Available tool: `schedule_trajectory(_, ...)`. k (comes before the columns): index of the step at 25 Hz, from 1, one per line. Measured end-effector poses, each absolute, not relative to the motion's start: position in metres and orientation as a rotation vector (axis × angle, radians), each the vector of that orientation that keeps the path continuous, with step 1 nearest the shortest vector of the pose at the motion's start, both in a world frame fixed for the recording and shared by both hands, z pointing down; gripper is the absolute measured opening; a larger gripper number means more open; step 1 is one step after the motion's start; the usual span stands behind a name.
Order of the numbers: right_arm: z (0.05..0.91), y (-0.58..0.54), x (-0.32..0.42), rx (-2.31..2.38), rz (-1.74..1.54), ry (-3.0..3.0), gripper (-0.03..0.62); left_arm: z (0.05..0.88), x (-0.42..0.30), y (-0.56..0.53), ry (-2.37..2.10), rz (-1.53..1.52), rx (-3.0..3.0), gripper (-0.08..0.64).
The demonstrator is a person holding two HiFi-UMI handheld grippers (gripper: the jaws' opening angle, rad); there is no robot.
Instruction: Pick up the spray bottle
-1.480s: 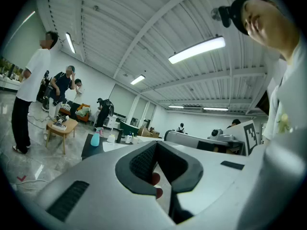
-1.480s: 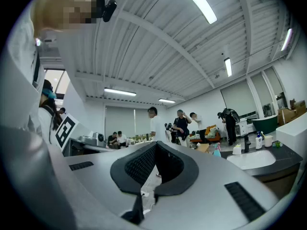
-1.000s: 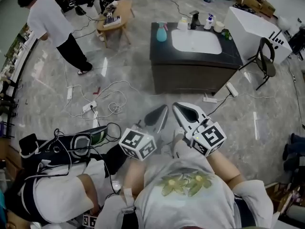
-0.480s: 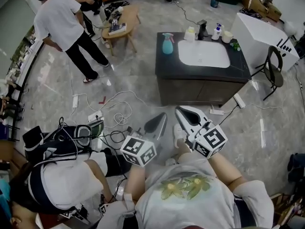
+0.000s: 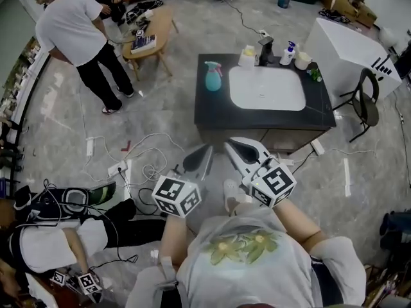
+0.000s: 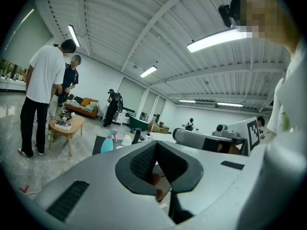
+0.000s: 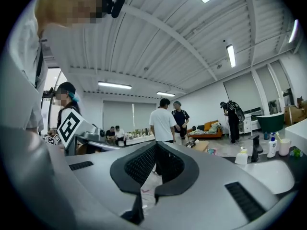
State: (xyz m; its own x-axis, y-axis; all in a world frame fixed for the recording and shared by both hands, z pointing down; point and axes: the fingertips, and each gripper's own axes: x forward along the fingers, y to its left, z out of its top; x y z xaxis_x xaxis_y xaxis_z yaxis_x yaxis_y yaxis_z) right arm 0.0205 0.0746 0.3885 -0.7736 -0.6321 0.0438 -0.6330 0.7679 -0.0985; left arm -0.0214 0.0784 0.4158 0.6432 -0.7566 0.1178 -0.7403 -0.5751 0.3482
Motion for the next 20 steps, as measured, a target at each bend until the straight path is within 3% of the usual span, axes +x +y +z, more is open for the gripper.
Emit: schedule_trajectory(20,0.409,-0.055,0.014,0.835,0.286,-2.980,0.023,0.426,-0.019,-0.044,-1.281,0.012,2.437,0.008)
